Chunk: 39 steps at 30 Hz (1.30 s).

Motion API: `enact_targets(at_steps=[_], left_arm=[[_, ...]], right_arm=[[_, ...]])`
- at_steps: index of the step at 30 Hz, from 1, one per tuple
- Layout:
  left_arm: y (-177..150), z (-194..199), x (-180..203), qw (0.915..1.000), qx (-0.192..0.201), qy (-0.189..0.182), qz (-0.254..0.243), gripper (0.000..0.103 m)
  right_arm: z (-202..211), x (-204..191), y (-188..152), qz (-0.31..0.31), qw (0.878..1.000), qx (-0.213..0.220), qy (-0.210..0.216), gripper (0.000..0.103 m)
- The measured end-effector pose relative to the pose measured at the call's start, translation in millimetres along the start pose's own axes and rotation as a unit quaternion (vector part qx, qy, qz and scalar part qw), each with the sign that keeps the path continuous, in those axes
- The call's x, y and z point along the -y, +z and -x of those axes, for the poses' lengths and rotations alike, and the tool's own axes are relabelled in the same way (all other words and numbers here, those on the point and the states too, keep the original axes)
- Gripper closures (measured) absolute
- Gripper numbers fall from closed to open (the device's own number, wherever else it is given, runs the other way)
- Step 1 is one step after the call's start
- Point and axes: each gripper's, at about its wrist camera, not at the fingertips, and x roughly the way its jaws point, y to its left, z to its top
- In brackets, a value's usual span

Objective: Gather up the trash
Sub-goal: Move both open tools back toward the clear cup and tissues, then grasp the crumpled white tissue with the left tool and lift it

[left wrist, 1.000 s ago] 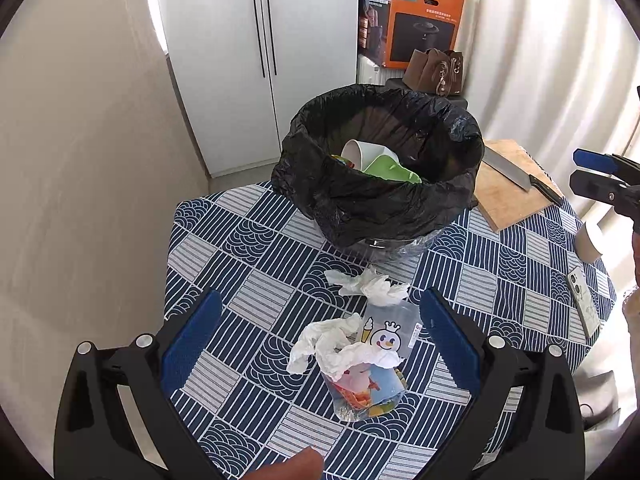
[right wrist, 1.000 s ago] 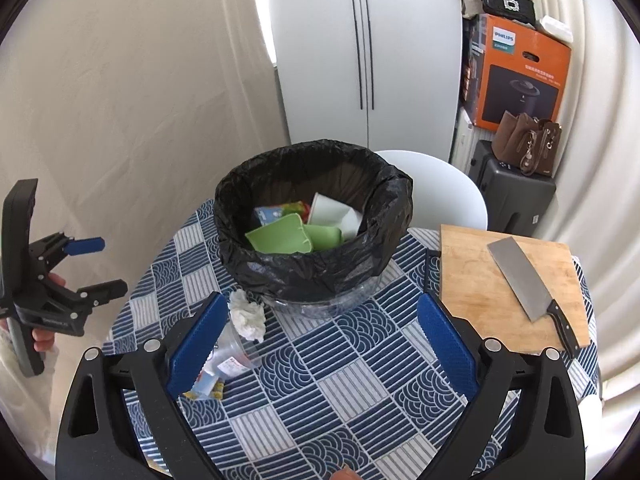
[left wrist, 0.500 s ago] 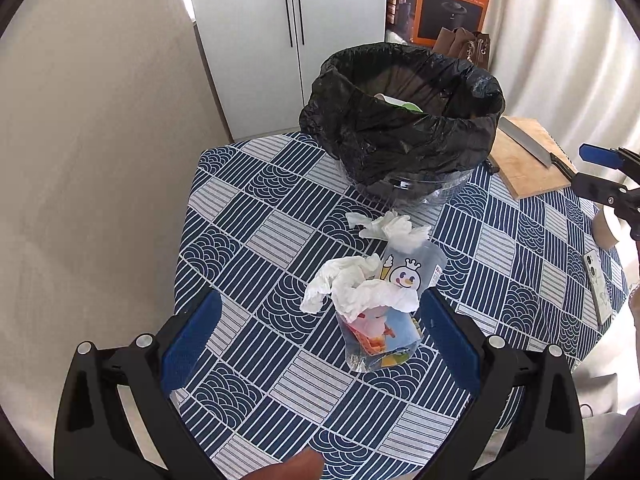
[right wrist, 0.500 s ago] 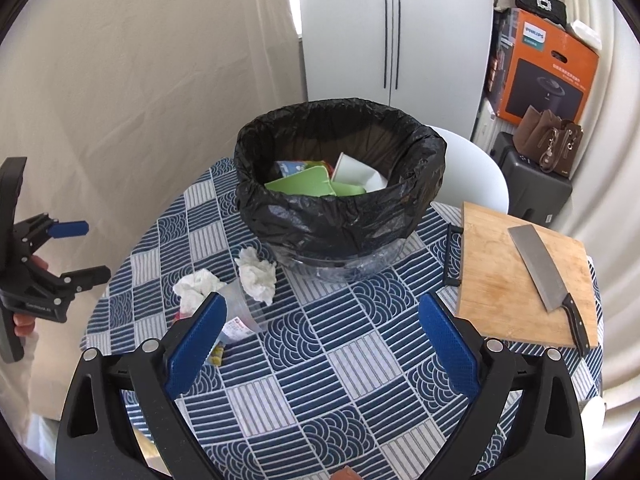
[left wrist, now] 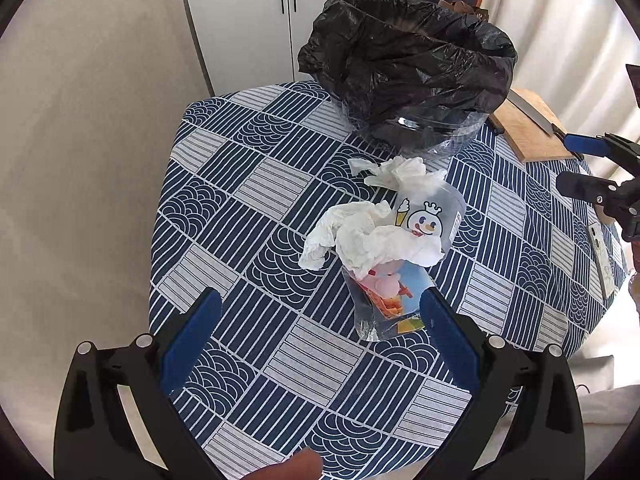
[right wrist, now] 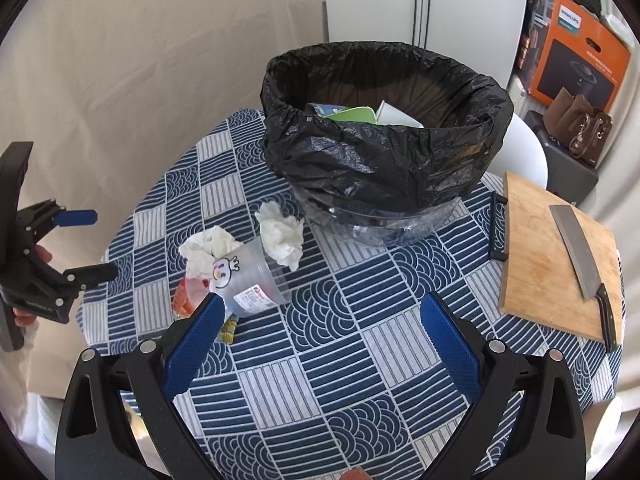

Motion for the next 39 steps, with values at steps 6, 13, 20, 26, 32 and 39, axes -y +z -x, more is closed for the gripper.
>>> enact_targets(at_steps=[6, 13, 20, 26, 32, 39], left_arm=[[-5, -21, -6, 0.9998, -0.014, -0.009, -0.014, 0.006], [-10, -47, -13, 0.9980, -0.047, -0.025, -0.034, 0.006], [-15, -65, -18, 0.9962, -0.069, -0.022, -0.048, 0.006], [-9, -76, -20, 0.9943, -0.082, -0.038, -0.057, 0.006], [2, -83, -12, 0.9913, -0.086, -0.042, -0.090, 0.006], [16, -93, -13, 0.9904, -0.078, -0.055, -0.100, 0.006]], right_arm=[[-29, -17, -7, 0.027, 0.999, -0.025, -0.002, 0.009], [-64, -32, -6, 0.041, 0.998, -0.055, -0.001, 0.009], [-97, -46, -9, 0.080, 0.993, -0.084, -0.014, 0.009], [-120, -54, -20, 0.094, 0.990, -0.104, 0.006, 0.009], [-131, -62, -25, 0.088, 0.991, -0.098, 0.003, 0.009], [-136, -49, -27, 0.038, 0.992, -0.116, 0.029, 0.066]])
